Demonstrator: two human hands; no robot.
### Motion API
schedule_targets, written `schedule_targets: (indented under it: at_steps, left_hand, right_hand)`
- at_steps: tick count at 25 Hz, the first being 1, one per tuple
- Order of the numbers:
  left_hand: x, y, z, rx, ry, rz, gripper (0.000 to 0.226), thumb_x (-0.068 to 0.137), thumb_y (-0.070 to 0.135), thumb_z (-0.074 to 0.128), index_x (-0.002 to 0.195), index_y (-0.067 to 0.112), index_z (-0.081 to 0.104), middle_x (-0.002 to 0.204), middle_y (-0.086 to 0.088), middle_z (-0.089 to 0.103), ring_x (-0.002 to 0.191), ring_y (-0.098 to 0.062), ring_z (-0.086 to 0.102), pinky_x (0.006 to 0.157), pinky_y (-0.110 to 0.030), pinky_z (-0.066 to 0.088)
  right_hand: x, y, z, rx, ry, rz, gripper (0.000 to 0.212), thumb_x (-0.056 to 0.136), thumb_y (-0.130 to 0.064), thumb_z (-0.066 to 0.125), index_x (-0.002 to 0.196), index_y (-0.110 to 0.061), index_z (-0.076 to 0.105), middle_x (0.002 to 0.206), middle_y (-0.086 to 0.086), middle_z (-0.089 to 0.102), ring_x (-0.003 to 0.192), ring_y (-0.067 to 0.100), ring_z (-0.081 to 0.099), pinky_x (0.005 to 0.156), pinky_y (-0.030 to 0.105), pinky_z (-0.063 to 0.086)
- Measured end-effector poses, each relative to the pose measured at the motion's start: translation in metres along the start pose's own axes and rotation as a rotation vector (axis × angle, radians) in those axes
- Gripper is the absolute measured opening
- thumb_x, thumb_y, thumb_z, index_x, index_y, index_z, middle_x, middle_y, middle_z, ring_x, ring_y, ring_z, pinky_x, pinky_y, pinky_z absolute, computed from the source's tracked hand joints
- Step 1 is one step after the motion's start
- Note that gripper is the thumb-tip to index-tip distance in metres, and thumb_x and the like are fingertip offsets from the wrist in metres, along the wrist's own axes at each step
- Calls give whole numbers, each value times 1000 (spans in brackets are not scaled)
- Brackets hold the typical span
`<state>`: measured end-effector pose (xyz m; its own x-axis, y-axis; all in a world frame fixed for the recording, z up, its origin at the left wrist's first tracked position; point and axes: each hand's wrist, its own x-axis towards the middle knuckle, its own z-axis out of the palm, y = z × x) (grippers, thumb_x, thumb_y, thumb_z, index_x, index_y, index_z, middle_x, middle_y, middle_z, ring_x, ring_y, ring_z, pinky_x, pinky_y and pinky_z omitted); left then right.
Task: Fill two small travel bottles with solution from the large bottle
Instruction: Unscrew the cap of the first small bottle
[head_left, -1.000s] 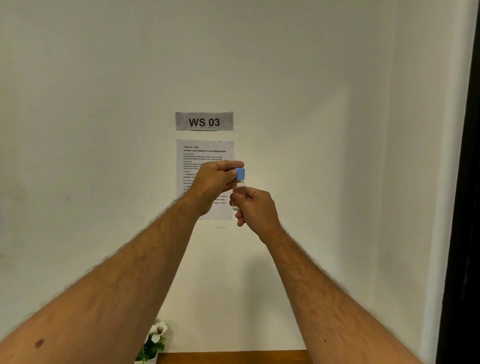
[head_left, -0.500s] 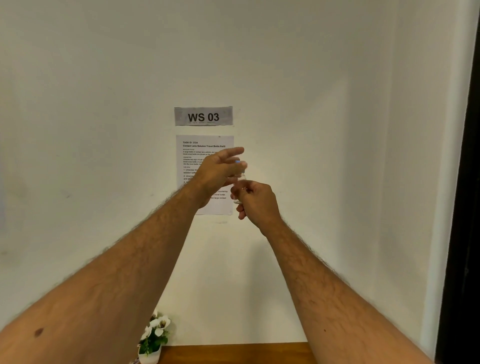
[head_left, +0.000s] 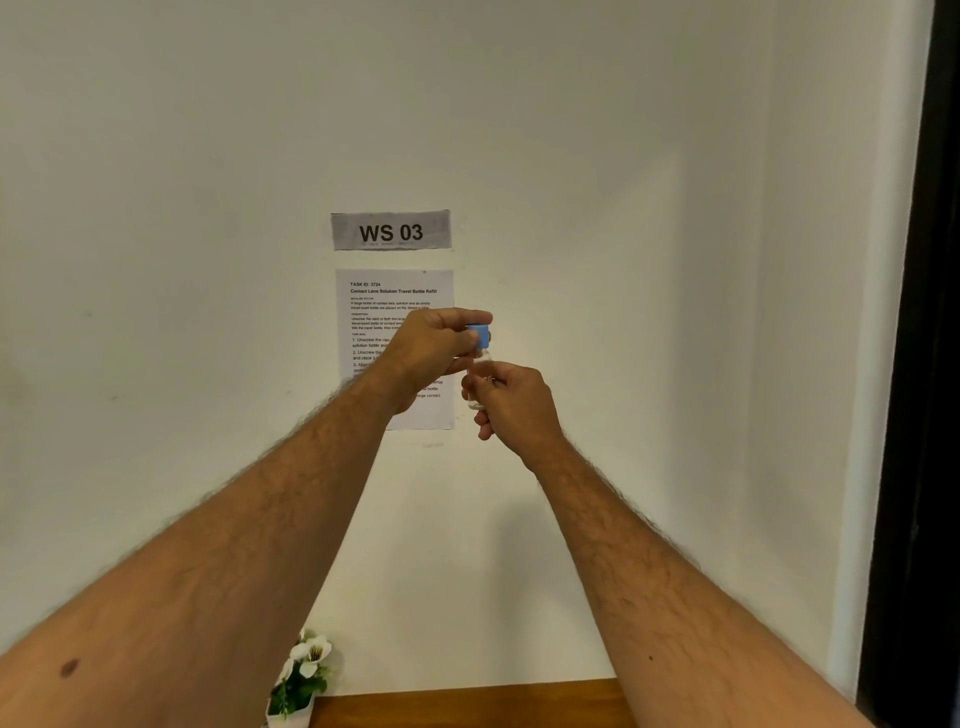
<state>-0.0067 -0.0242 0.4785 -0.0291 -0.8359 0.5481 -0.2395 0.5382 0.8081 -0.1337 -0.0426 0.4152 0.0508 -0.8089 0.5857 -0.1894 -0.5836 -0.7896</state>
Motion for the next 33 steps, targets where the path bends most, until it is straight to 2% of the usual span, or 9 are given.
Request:
schedule_targets:
  at_steps: [3, 6, 9, 13, 16, 21, 24, 28, 33]
  left_hand:
    - [-1, 0, 1, -19, 18, 11, 32, 90, 7, 71, 121, 14, 69, 106, -3, 69, 98, -16, 70, 74, -21, 58]
    - [-1, -2, 2, -11, -21, -20, 31, 92, 15, 70, 123, 17, 69, 111, 1, 70, 104, -14, 68, 76, -20, 57]
    - [-1, -3, 1, 9, -9, -18, 25, 93, 12, 68, 118, 16, 70, 110, -3, 72, 103, -18, 70, 77, -22, 59]
    - [-2, -2, 2, -26, 108, 21, 29, 91, 14, 72, 119, 10, 70, 103, -4, 73, 97, -19, 69, 80, -25, 60]
    - [-2, -9, -3, -50, 232, 73, 29, 96, 19, 65, 125, 22, 66, 117, -2, 67, 107, -22, 65, 93, -34, 57]
    - [-26, -39, -20, -370, 306, 38, 21, 85, 7, 76, 98, 15, 62, 116, -8, 71, 104, -27, 70, 95, -40, 58]
    - [-44, -69, -28, -399, 320, -32, 28, 85, 2, 75, 99, 16, 54, 118, -11, 70, 109, -25, 70, 89, -32, 58]
    - [-73, -125, -32, -123, 344, -77, 19, 96, 16, 64, 113, 22, 69, 126, -3, 67, 89, -12, 59, 78, -27, 48]
    - [-125, -190, -38, -198, 318, -237, 23, 89, 2, 70, 103, 18, 60, 119, -2, 71, 112, -19, 69, 102, -37, 52]
  right_hand:
    - [-1, 0, -2, 27, -17, 12, 15, 96, -19, 62, 102, -10, 72, 87, 9, 72, 56, 17, 61, 56, 33, 59]
    - [-1, 1, -3, 18, -25, 19, 14, 96, -19, 60, 94, -13, 72, 86, 8, 72, 55, 17, 62, 58, 34, 59]
    - [-1, 4, -4, 10, -31, 21, 18, 97, -19, 61, 105, -8, 72, 90, 9, 72, 58, 19, 62, 61, 35, 60]
    - [-3, 5, -1, 39, -44, 34, 23, 94, -17, 63, 113, -7, 71, 92, 10, 73, 59, 18, 62, 59, 34, 60]
    - [-2, 6, 2, 55, -50, 45, 25, 94, -18, 65, 116, -6, 68, 95, 8, 72, 59, 16, 62, 56, 30, 57]
    - [-6, 12, 6, 76, -60, 66, 23, 96, -21, 63, 118, -12, 63, 98, 0, 70, 65, 15, 63, 54, 25, 53]
    - [-14, 28, 15, 112, -52, 86, 19, 96, -21, 63, 114, -17, 62, 108, 1, 71, 80, 15, 66, 62, 25, 50]
    - [-36, 67, 39, 99, -34, 128, 22, 95, -20, 64, 116, -18, 58, 121, 0, 68, 106, 21, 67, 86, 30, 54]
    - [-82, 130, 71, 76, -87, 245, 26, 93, -18, 66, 116, -23, 58, 123, -5, 69, 111, 14, 65, 101, 37, 52]
